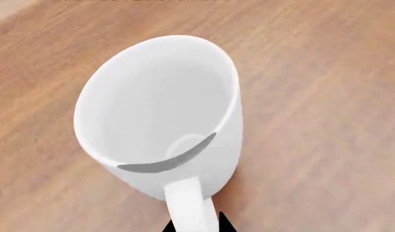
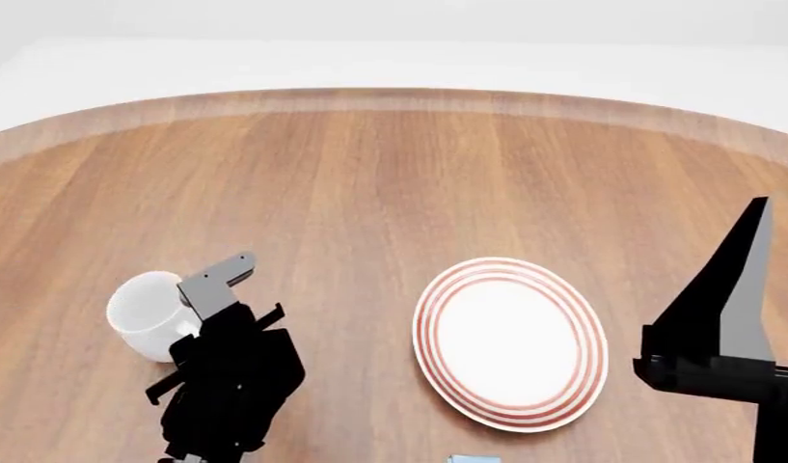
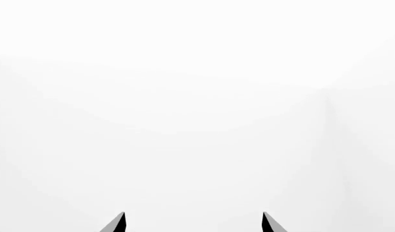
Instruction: Pick up the white mug and put it on the plate, and put the chocolate pudding to the right of the plate.
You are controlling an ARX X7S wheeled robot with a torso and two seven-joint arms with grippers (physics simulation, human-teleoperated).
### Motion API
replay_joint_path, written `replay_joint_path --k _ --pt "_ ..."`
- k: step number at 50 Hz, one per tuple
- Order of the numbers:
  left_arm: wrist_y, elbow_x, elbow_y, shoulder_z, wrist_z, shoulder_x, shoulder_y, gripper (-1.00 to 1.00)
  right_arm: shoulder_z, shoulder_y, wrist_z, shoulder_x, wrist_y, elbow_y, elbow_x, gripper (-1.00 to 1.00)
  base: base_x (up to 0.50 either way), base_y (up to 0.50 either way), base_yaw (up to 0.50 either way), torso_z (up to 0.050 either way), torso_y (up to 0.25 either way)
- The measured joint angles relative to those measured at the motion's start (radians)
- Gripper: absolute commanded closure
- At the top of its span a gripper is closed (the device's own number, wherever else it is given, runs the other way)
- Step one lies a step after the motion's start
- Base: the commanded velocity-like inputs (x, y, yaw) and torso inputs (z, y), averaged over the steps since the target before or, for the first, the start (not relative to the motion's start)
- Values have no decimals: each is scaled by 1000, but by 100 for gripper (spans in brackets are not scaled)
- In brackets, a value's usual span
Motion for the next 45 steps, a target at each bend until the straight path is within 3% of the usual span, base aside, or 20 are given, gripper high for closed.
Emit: replay_joint_path --k 22,45 --pt "-6 0 44 51 20 -30 2 100 -7 -3 5 6 1 0 -1 -100 0 0 0 0 0" --pt "-154 -9 527 357 430 -232 -76 100 -10 -2 12 12 0 -1 -3 -100 0 0 0 0 0"
